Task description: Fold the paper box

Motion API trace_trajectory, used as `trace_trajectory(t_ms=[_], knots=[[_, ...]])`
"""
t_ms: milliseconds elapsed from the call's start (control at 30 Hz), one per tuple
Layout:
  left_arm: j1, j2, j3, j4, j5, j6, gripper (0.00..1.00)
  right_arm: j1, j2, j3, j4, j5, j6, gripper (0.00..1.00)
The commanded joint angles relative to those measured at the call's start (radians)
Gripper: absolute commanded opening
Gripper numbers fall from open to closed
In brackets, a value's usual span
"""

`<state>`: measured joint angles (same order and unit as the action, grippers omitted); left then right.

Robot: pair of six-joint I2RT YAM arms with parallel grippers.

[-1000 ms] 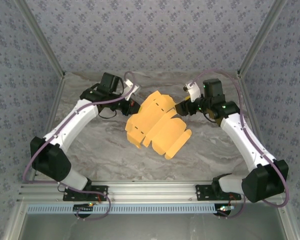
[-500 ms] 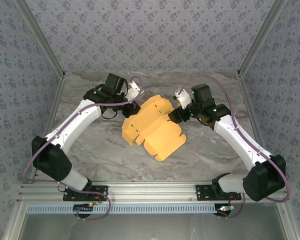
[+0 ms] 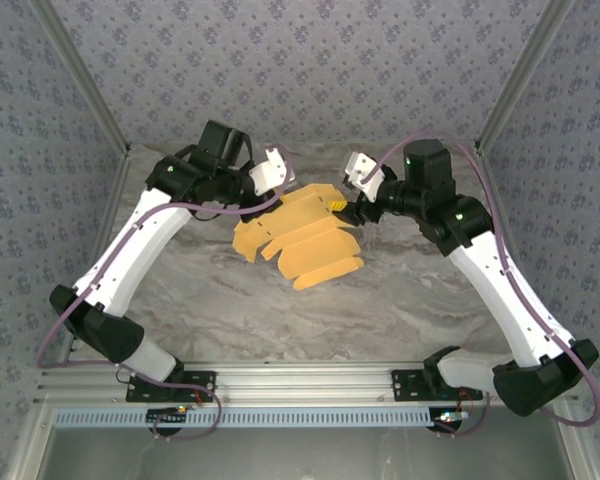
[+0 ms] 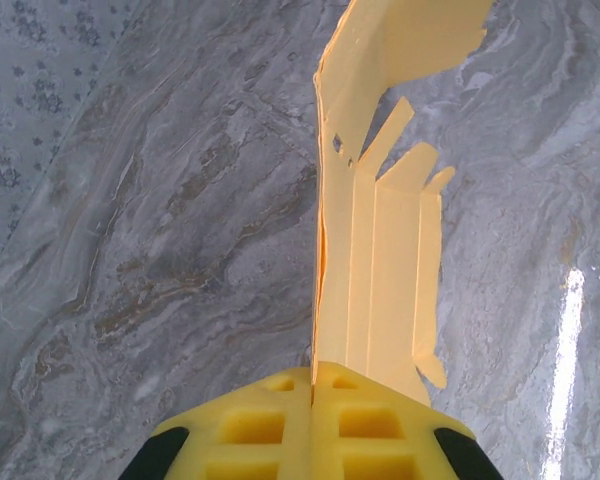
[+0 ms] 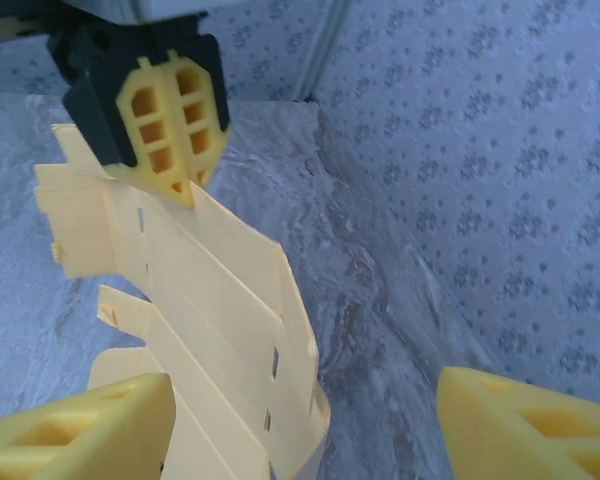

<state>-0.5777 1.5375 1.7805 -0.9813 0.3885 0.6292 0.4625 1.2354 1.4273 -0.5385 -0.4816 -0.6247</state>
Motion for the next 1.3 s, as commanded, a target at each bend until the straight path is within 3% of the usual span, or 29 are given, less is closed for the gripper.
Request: trace_trajectory(t_ms=[0,267,633,867,933,1000,1067,1133,1267], knots=[[-0.021,-0.005,0.044,-0.050,0.018,0.058,0.00,0.008,0.052,0.068,-0.101,-0.119,-0.078,0.71],[-0.055,0.024,0.113,-0.097,-0.016,0.081,0.00,0.036,0.142,0.159,-0.185,-0.205,-0.117,0.64],[-0.070,0.038,0.144,-0.120,-0.045,0.101,0.00,0.022,0.198,0.205,-0.228,-0.189,-0.134,0.25],[-0.071,0.045,0.164,-0.124,-0.041,0.105,0.01,-0.008,0.201,0.209,-0.240,-0.200,-0.127,0.05],[-0.071,0.042,0.163,-0.121,-0.042,0.099,0.08,-0.016,0.200,0.214,-0.249,-0.212,-0.127,0.02],[-0.071,0.031,0.155,-0.101,-0.044,0.083,0.27,-0.028,0.192,0.211,-0.254,-0.231,-0.115,0.00],[-0.068,0.002,0.117,-0.053,-0.056,0.052,0.38,-0.048,0.176,0.199,-0.249,-0.251,-0.091,0.00],[-0.055,-0.053,0.043,0.025,-0.065,0.008,0.46,-0.076,0.145,0.170,-0.226,-0.273,-0.058,0.00],[0.017,-0.224,-0.215,0.274,0.003,-0.099,0.72,-0.141,0.052,0.068,-0.128,-0.326,0.031,0.00]])
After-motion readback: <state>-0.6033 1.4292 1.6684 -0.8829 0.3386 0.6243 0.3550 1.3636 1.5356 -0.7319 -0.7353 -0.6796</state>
